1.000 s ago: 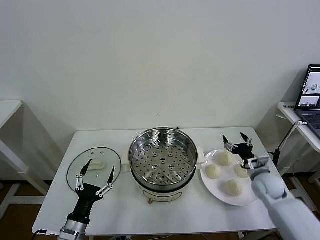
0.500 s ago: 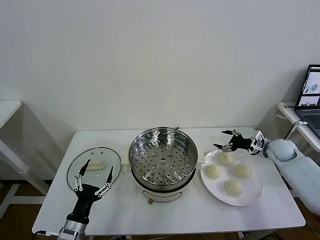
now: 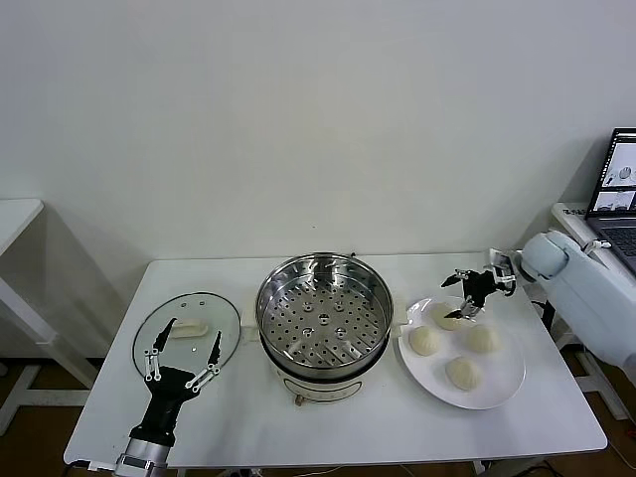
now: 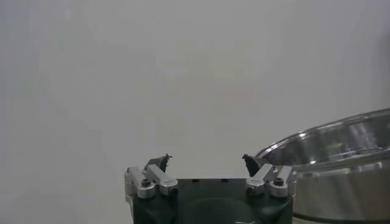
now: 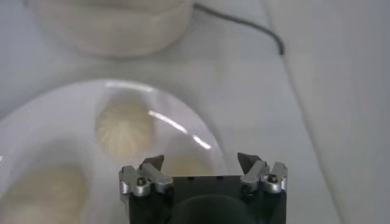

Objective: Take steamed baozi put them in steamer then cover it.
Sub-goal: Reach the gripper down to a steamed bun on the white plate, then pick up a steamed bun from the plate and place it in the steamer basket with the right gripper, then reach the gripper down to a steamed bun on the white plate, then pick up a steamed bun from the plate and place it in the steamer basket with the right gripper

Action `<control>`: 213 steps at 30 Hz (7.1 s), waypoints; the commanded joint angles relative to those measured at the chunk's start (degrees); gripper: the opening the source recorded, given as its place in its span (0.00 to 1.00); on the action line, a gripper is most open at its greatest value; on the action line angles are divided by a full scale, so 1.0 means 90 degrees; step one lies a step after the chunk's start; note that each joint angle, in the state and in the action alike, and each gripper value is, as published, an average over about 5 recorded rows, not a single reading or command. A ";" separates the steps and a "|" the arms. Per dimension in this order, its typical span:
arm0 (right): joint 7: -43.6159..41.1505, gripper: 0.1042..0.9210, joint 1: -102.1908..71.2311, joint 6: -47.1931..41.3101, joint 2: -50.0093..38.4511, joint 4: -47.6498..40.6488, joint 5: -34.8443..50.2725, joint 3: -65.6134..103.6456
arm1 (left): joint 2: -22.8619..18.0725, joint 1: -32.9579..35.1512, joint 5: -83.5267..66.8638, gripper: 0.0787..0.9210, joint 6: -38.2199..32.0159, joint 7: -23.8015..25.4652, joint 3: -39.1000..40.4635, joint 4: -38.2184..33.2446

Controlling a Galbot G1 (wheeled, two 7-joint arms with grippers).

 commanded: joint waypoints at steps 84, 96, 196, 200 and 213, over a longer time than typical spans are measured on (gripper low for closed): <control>-0.0574 0.70 0.1942 0.4066 0.3010 0.1652 -0.2380 -0.2372 | 0.0027 -0.0050 0.0014 0.88 -0.0185 -0.0080 -0.0091 0.0053; -0.0517 0.81 0.1872 0.4070 0.3069 0.1631 -0.2527 -0.2270 | 0.0029 -0.0075 0.0010 0.88 -0.0222 -0.0146 -0.0101 0.0083; -0.0788 0.62 0.5557 -0.1475 0.0303 0.3194 0.3156 -0.5444 | -0.0026 -0.0161 0.0080 0.88 -0.0248 -0.0197 -0.0058 0.0049; -0.0657 0.62 0.5897 -0.1713 0.0903 0.3514 0.3735 -0.5707 | -0.0033 -0.0171 0.0087 0.88 -0.0249 -0.0198 -0.0025 0.0037; 0.0868 0.62 0.5200 -0.2683 0.2696 0.3647 0.4831 -0.6255 | -0.0052 -0.0271 0.0082 0.88 -0.0259 -0.0214 0.0030 0.0105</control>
